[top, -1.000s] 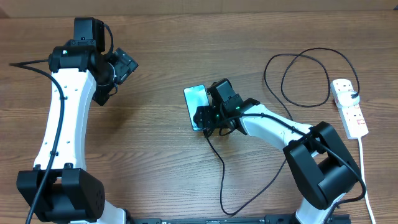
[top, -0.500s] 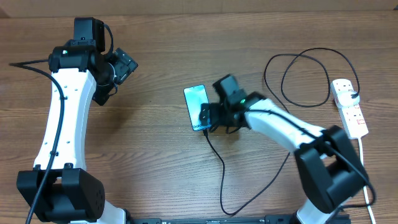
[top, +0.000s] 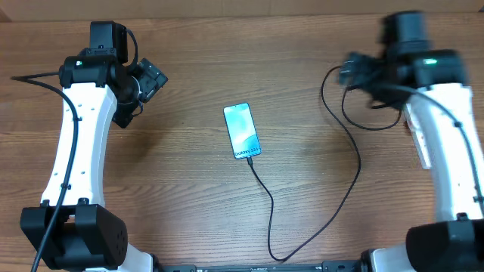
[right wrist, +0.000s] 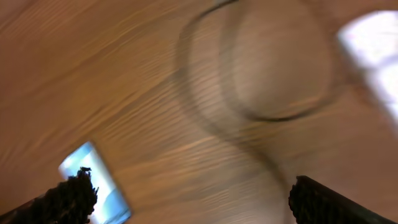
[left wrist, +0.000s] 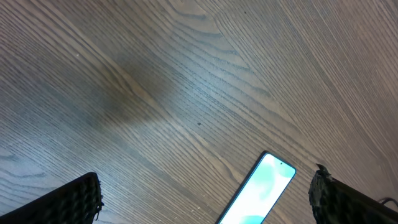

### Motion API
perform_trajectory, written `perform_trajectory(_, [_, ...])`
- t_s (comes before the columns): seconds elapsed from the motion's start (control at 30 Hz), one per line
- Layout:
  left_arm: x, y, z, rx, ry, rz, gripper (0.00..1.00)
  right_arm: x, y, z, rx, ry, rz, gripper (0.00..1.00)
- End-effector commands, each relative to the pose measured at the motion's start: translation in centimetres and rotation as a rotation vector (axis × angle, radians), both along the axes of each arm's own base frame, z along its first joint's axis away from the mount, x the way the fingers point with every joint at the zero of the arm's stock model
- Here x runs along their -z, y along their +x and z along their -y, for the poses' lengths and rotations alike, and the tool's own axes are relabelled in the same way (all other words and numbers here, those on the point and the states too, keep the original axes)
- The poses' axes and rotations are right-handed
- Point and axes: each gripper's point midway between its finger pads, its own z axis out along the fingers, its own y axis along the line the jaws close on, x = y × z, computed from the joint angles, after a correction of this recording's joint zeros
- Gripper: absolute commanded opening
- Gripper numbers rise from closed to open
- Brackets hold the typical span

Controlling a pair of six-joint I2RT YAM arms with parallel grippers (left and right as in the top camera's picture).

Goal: Plug charger to phone and switch on socket
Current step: 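Move the right gripper over to the white power strip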

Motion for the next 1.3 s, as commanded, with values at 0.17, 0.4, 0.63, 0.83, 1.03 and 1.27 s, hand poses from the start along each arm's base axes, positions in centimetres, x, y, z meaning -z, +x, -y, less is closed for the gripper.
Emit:
perform_trajectory(0.17, [-1.3, 0.0, -0.2, 0.008, 0.019, 0.033, 1.0, 0.4, -2.7, 13.8, 0.353, -0.033, -0.02, 1.0])
perform_trajectory(0.4, [-1.3, 0.0, -0.2, 0.008, 0.018, 0.033, 1.0, 0.6, -6.5, 21.7, 0.58, -0.041, -0.03, 1.0])
perform_trajectory(0.63, [-1.3, 0.0, -0.2, 0.008, 0.019, 0.033, 1.0, 3.3, -8.4, 25.8, 0.601, -0.062, -0.115, 1.0])
perform_trajectory(0.83, [-1.3, 0.0, -0.2, 0.008, 0.019, 0.033, 0.99, 7.1, -6.9, 27.4, 0.457, -0.099, -0.178, 1.0])
perform_trajectory(1.03, [-1.3, 0.0, -0.2, 0.008, 0.018, 0.033, 1.0, 8.4, -6.7, 27.8, 0.45, -0.1, -0.203, 1.0])
perform_trajectory(1.27, [-1.3, 0.0, -0.2, 0.008, 0.018, 0.033, 1.0, 11.0, -7.3, 28.9, 0.445, -0.151, -0.254, 0.96])
